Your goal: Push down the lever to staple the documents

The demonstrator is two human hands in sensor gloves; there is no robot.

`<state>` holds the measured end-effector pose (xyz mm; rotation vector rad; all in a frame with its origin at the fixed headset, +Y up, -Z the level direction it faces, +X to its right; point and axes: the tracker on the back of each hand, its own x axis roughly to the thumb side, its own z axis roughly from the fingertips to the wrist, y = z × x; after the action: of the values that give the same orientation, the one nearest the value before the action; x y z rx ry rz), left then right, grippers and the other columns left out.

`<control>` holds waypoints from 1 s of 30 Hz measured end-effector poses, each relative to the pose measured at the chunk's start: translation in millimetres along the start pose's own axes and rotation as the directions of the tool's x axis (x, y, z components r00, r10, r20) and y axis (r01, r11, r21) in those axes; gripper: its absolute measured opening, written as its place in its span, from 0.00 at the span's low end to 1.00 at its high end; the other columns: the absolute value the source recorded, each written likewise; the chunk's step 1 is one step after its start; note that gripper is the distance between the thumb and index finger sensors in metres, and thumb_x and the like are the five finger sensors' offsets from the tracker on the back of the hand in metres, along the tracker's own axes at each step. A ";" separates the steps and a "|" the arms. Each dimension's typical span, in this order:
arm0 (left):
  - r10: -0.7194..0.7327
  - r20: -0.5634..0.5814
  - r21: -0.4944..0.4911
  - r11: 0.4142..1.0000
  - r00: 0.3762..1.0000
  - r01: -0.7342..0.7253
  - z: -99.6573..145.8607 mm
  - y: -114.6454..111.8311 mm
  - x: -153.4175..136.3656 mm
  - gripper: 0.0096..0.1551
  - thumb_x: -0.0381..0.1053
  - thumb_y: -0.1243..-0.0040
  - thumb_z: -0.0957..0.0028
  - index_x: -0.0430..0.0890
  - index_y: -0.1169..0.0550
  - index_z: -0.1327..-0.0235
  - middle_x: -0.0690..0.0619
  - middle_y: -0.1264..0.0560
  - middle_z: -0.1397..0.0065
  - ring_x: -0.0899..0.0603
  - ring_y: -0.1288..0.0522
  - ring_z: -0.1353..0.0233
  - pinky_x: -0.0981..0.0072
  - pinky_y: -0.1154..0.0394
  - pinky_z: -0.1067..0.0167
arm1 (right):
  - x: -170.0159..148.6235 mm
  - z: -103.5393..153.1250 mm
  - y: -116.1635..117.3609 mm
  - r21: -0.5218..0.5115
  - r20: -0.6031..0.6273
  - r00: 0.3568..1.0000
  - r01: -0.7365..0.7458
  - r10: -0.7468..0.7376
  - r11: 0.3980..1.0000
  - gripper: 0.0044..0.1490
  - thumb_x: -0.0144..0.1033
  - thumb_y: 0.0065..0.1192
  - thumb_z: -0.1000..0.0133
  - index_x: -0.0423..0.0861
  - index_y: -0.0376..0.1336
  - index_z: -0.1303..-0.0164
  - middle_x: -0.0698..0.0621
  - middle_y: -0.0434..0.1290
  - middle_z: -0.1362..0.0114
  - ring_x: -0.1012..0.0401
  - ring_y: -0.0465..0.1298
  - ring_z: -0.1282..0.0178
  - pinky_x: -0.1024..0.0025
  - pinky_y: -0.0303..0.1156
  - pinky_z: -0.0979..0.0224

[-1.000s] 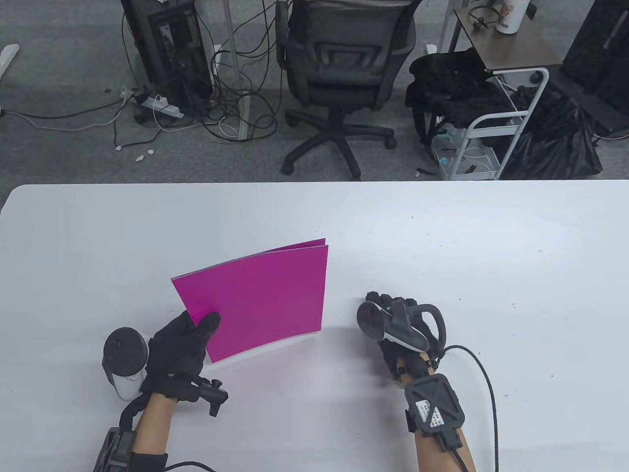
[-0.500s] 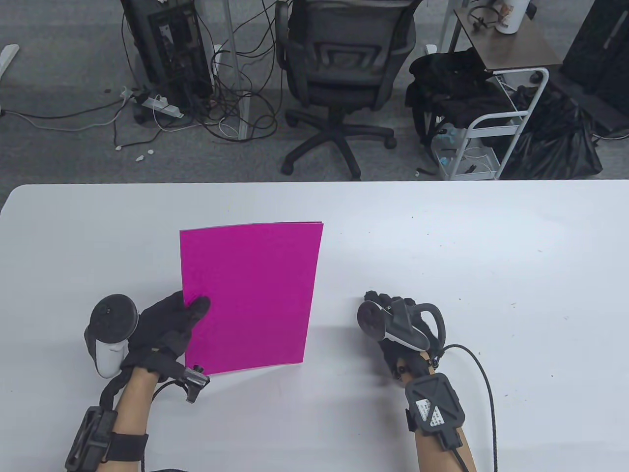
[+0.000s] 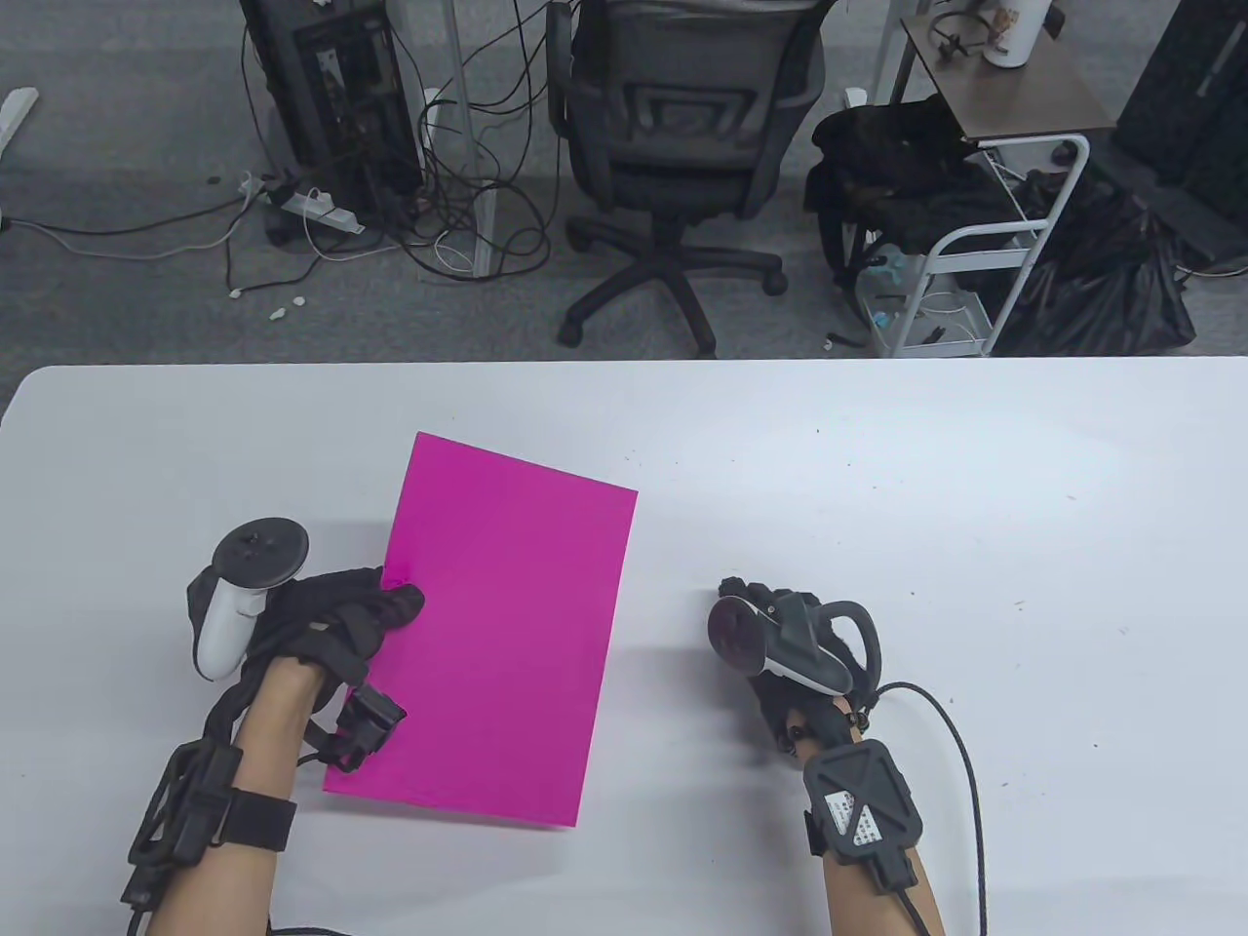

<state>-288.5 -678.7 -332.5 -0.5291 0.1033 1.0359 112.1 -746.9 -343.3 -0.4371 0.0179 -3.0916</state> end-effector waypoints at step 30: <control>-0.190 -0.125 -0.250 0.956 0.974 0.154 -45.4 -67.6 -0.1 0.20 0.42 0.37 0.39 0.34 0.17 0.40 0.39 0.11 0.45 0.37 0.12 0.51 0.37 0.18 0.50 | 0.6 -0.9 1.2 -0.002 0.006 1.000 0.006 -0.006 1.000 0.39 0.35 0.65 0.49 0.43 0.60 0.26 0.42 0.72 0.27 0.44 0.78 0.31 0.46 0.73 0.27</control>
<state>-224.3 -726.7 -347.1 -0.8205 0.0622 0.8413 111.3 -748.2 -344.0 -0.4477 0.0204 -3.0964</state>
